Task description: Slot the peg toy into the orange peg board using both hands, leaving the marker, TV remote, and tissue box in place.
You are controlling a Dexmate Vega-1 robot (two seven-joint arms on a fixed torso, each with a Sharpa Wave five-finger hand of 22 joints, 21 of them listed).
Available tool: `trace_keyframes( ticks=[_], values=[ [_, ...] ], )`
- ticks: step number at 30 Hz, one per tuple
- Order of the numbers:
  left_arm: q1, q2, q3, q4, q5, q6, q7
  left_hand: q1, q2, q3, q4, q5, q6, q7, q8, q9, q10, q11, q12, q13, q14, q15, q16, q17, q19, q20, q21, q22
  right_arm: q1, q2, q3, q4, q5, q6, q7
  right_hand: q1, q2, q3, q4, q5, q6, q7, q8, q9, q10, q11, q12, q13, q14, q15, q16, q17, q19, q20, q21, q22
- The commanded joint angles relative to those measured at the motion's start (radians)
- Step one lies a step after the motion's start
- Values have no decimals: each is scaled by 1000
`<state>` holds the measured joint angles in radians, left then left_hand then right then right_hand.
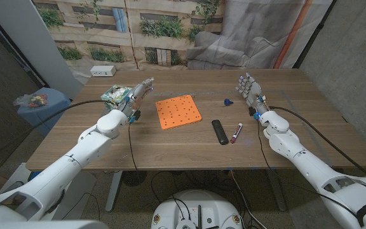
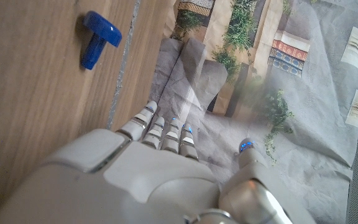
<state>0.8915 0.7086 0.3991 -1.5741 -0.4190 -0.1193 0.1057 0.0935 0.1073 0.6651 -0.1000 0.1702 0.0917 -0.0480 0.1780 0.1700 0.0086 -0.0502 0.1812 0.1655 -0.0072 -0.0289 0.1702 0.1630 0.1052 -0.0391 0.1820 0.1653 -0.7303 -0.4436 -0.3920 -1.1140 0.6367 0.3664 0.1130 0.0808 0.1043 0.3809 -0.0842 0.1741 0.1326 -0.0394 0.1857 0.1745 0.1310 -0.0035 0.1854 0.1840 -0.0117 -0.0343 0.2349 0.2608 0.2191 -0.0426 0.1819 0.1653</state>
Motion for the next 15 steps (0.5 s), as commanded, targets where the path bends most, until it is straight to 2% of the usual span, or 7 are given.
trace_keyframes(
  ticks=[1, 11, 15],
  values=[
    [14, 6, 2, -31, 33, 25, 35, 13, 62, 9, 3, 4, 11, -1, 9, 5, 10, -4, 7, 5, 9, -26, 6, 3, 3, -71, 7, 5, 8, -66, -39, -58, -122, -29, -65, 17, 8, 6, -13, 5, 18, -6, 7, 4, 15, -2, 11, 2, 10, -33, 4, -2, 14, -10, 9, 2],
    [7, -22, 2, -12, 26, 9, 42, 13, 61, 12, 3, 3, 15, -1, 9, 6, 13, -4, 7, 5, 13, -25, 7, 4, 2, -72, 7, 5, 21, -127, -80, -101, -240, -62, -104, 54, 5, 22, -43, 7, 39, -27, 13, 4, 18, -9, 11, 2, 25, -35, 2, -13, 23, -10, 10, 2],
    [11, -22, -1, -20, 22, 15, 45, 13, 61, 12, 4, 3, 15, -1, 9, 6, 14, -4, 7, 5, 14, -26, 8, 4, 3, -72, 7, 5, 23, -155, -90, -122, -291, -62, -121, 76, -6, 28, -63, 7, 61, -47, 19, 6, 33, -7, 17, 3, 38, -31, 2, -19, 28, -5, 10, 2]
  ],
)
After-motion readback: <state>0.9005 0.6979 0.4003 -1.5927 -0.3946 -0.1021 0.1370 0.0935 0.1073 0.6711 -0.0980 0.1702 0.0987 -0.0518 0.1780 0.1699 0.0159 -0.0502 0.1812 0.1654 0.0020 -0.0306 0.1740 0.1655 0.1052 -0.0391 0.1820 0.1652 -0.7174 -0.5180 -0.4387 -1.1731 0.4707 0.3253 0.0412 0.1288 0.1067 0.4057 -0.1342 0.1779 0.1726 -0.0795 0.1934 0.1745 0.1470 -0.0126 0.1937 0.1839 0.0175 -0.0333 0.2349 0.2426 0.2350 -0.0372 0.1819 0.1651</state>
